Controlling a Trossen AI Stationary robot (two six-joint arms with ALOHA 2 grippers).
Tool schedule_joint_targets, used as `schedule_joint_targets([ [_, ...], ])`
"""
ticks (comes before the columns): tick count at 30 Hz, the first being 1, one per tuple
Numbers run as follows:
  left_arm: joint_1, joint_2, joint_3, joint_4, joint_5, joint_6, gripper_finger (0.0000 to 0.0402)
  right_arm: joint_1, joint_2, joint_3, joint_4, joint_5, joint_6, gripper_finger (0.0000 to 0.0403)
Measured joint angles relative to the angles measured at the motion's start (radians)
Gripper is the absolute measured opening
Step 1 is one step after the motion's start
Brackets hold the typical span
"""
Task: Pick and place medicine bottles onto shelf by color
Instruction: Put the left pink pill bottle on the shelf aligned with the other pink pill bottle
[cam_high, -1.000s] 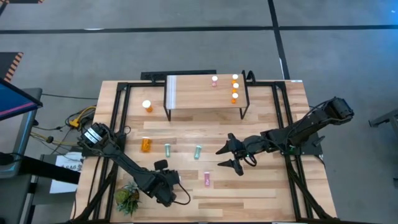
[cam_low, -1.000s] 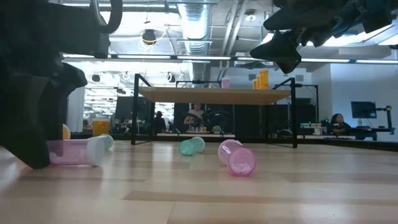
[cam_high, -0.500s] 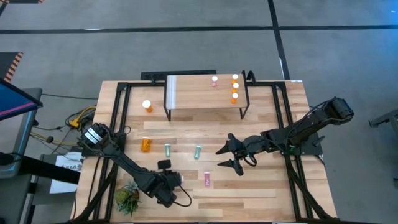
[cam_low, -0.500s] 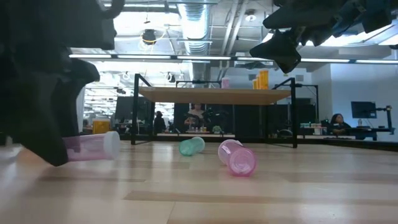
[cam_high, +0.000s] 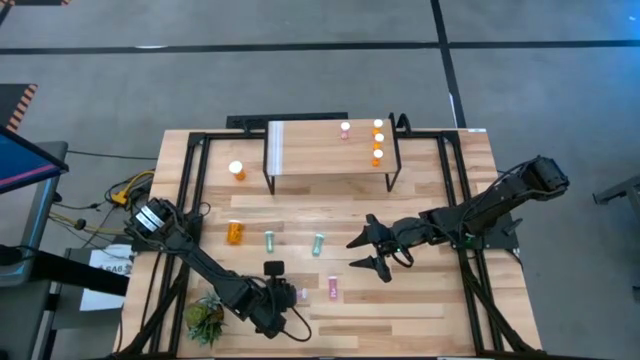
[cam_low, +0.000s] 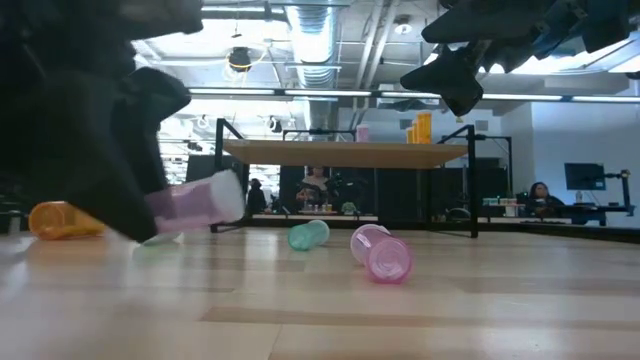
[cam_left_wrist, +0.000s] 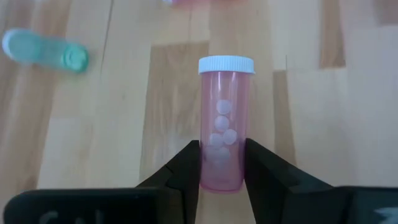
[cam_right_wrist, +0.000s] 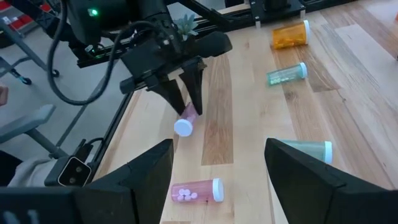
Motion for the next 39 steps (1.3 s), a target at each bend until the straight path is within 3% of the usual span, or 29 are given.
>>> schedule_joint_targets([
  [6,0.001,0.000,-0.003,0.055,-0.036,0.044,0.0091,0.000,0.000,0.000,0.000,0.000,0.000,0.0276],
  [14,0.005,-0.014,-0.124,0.276,-0.032,0.044,0.0091,0.000,0.000,0.000,-0.001,0.000,0.000,0.0276],
  [19,0.005,-0.092,-0.233,0.507,-0.050,0.095,0.0091,0.000,0.000,0.000,0.006,0.000,0.000,0.0276],
  [30,0.036,-0.295,-0.579,1.248,-0.094,0.228,0.0091,0.016,0.000,0.050,0.099,-0.002,-0.141,0.0276],
  [34,0.082,-0.316,-0.630,1.351,-0.102,0.238,0.0091,0.011,0.014,0.102,0.099,-0.001,-0.188,0.0276],
  [39,0.142,-0.312,-0.629,1.360,-0.079,0.237,0.0092,-0.008,0.023,0.147,0.102,-0.001,-0.218,0.0276],
])
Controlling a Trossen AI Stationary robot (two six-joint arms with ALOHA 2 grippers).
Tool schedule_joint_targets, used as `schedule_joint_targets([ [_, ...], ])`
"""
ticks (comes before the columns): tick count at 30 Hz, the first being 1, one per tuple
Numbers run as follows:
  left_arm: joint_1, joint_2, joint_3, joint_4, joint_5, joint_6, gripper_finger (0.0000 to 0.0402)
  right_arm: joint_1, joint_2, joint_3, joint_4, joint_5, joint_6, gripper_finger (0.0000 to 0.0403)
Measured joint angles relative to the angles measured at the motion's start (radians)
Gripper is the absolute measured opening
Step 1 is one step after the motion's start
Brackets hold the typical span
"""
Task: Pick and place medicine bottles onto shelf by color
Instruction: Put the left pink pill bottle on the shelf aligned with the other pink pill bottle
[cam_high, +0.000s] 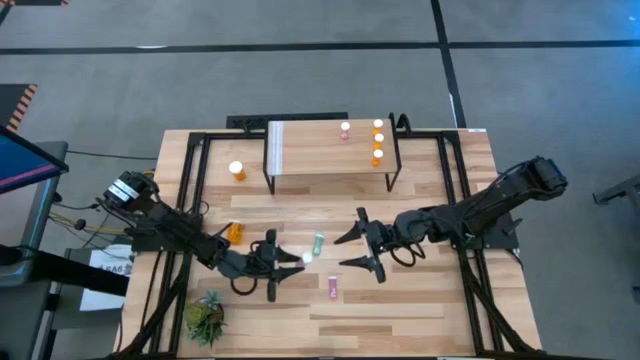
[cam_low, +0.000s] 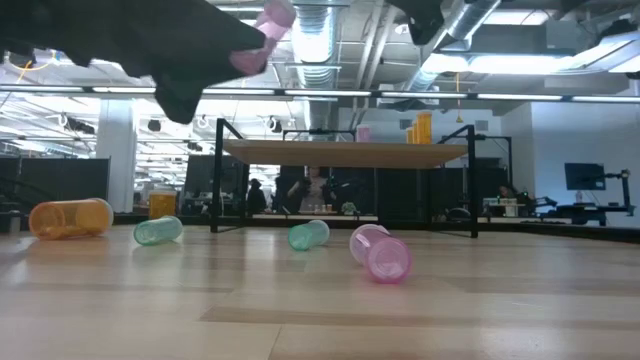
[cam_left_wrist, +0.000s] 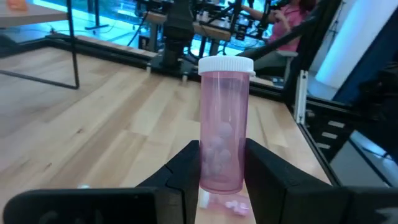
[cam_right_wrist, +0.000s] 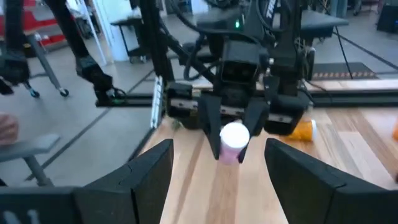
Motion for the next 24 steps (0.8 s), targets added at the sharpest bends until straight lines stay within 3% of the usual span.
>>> schedule_joint_targets([
  [15,0.032,0.001,0.000,0.004,0.002,0.022,0.0092,-0.066,0.166,0.021,0.157,0.000,0.001,0.0276],
  [24,0.032,0.002,0.000,0.003,0.002,0.018,0.0092,-0.087,0.285,0.118,0.156,-0.041,0.003,0.0276],
])
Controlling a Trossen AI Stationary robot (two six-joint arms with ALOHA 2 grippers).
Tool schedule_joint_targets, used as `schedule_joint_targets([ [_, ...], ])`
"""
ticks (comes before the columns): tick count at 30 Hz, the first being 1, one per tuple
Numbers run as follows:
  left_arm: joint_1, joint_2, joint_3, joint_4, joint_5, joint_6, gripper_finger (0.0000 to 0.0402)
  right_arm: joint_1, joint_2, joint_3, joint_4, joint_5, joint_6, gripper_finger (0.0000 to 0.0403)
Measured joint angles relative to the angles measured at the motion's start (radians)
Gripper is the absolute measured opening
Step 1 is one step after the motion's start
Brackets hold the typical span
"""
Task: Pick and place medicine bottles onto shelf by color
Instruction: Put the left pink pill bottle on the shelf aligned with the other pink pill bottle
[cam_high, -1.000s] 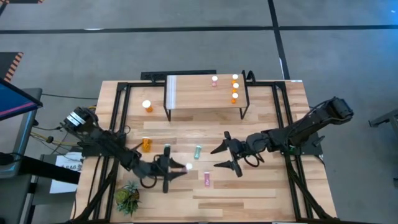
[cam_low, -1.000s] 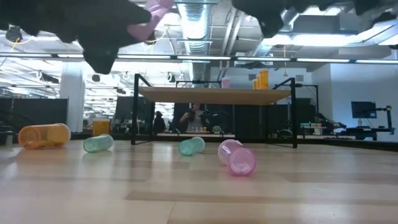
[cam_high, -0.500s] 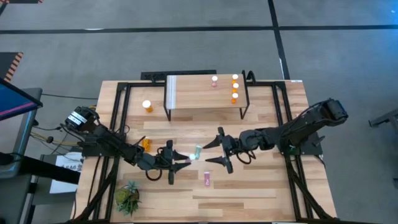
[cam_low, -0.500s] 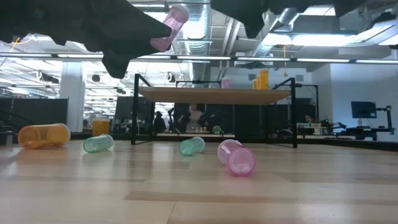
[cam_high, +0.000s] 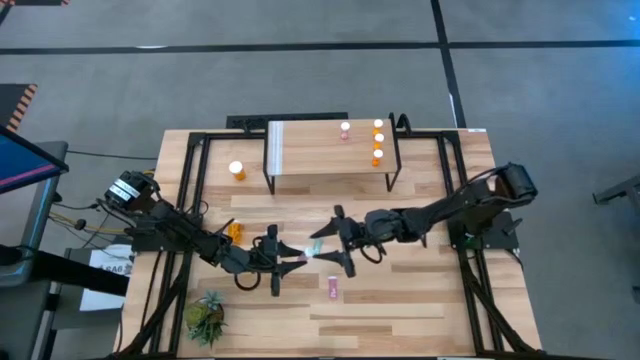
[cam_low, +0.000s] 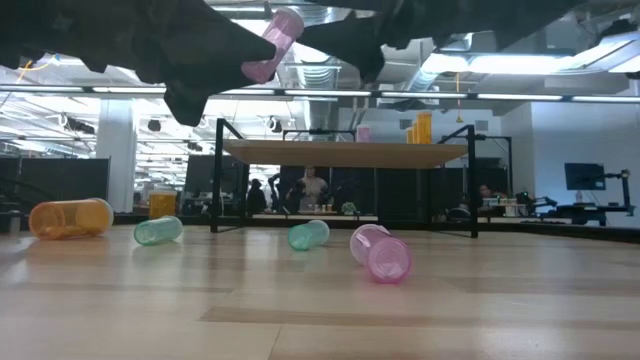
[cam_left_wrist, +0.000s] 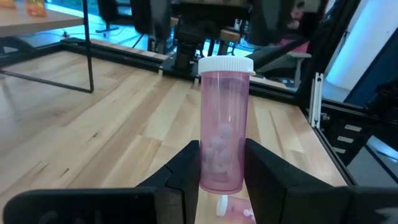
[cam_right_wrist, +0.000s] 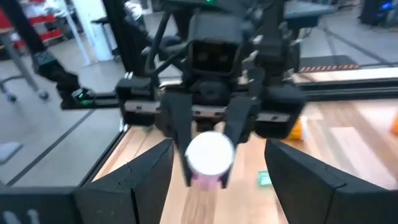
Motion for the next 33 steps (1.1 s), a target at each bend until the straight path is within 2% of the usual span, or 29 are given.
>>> schedule_joint_targets([
  [5,0.000,0.000,0.000,0.000,0.003,-0.001,0.0092,0.000,0.056,0.065,-0.055,-0.064,-0.002,0.0276],
  [13,0.000,0.000,0.000,-0.007,0.014,-0.004,0.0092,0.000,0.082,0.132,-0.175,-0.068,-0.003,0.0276],
  [24,0.000,0.000,0.000,-0.016,0.113,-0.006,0.0092,0.000,0.073,0.227,-0.445,-0.071,-0.002,0.0276],
  [33,0.000,0.000,0.000,-0.073,0.115,-0.030,0.0092,0.000,0.073,0.250,-0.466,-0.121,0.006,0.0276],
])
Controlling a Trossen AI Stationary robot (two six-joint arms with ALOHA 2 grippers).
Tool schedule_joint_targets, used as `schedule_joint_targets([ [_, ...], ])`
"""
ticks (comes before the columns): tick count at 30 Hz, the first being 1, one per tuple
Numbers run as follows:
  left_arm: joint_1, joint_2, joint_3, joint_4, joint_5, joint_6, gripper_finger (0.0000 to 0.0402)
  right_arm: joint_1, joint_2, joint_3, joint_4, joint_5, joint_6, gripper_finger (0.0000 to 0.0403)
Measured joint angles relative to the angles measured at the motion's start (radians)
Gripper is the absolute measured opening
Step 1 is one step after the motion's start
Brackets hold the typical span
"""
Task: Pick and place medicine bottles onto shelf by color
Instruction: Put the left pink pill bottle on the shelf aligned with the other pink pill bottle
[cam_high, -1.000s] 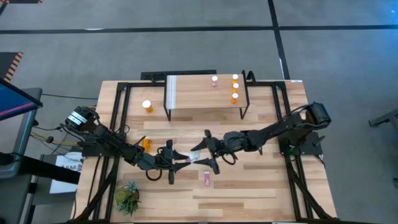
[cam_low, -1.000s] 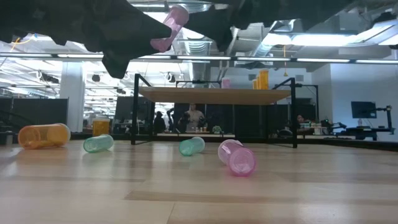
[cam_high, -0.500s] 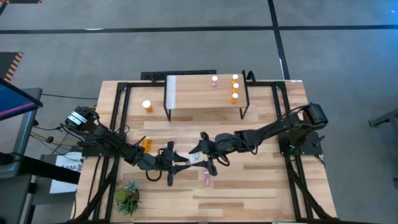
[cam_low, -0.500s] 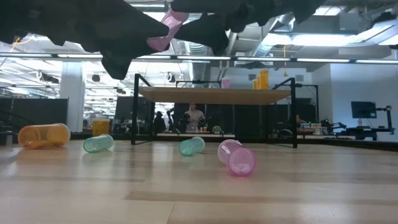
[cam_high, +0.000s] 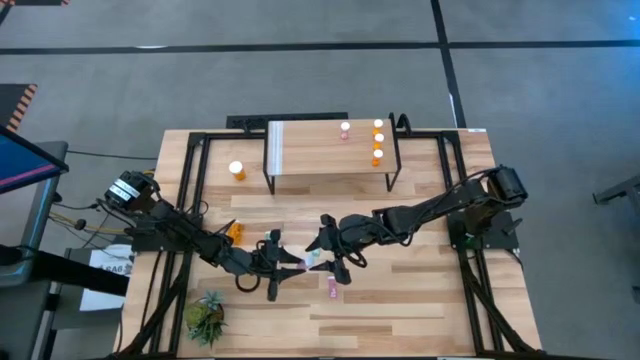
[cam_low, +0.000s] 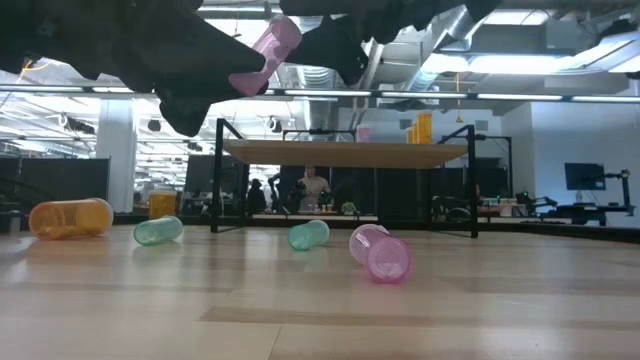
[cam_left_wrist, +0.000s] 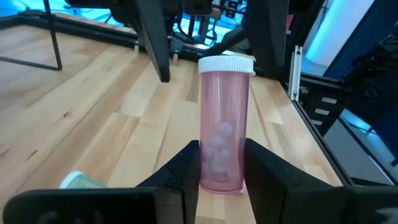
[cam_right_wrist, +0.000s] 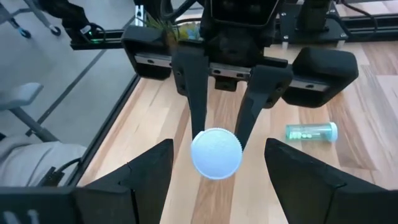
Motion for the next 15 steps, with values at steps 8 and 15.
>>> schedule_joint_targets([
  [8,0.000,0.000,0.000,0.000,0.000,-0.001,0.0092,0.000,0.000,0.000,0.001,-0.016,0.003,0.0276],
  [15,0.000,0.000,0.000,0.008,0.000,-0.018,0.0092,0.000,0.000,0.000,0.001,-0.020,0.010,0.0276],
])
